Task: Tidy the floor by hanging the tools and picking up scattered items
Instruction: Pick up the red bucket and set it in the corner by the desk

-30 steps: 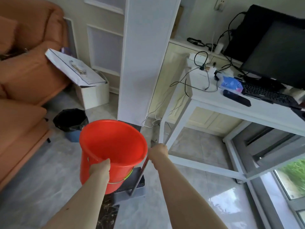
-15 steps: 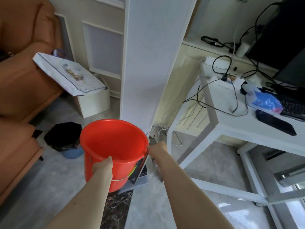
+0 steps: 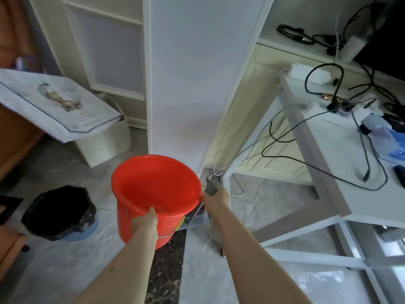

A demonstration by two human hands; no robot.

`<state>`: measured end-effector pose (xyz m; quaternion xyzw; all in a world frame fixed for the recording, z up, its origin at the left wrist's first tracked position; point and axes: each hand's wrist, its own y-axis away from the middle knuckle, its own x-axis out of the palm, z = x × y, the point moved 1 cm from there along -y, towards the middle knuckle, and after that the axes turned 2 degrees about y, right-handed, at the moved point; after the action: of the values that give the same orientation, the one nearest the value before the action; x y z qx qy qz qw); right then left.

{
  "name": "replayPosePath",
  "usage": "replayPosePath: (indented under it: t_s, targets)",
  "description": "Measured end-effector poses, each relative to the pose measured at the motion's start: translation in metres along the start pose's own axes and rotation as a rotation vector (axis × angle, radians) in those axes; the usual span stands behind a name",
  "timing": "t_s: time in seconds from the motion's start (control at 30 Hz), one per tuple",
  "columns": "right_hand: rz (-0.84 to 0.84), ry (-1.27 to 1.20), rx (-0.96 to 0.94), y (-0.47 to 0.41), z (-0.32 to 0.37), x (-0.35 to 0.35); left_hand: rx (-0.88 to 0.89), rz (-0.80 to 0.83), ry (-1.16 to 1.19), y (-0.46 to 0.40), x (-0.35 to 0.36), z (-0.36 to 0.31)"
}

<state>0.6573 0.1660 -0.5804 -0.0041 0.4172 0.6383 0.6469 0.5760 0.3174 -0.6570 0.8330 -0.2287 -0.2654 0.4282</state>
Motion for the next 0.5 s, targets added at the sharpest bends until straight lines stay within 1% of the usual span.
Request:
replayPosePath:
  t_s: [0.1, 0.2, 0.3, 0.43, 0.5]
  targets:
    - [-0.047, 0.003, 0.021, -0.024, 0.011, 0.008, -0.001, 0.034, -0.022, -0.021, 0.02, -0.02]
    - [-0.083, -0.013, 0.053, -0.044, 0.019, 0.015, 0.042, 0.018, -0.02, -0.039, 0.036, -0.034]
    - [-0.114, -0.025, 0.089, -0.059, 0.023, 0.024, 0.084, -0.014, -0.104, -0.052, 0.045, -0.045]
    - [-0.103, -0.006, 0.099, -0.076, 0.023, 0.034, 0.133, -0.085, -0.215, -0.062, 0.056, -0.055]
    - [-0.09, 0.019, 0.078, -0.081, 0.022, 0.037, 0.143, -0.077, -0.211, -0.068, 0.061, -0.058]
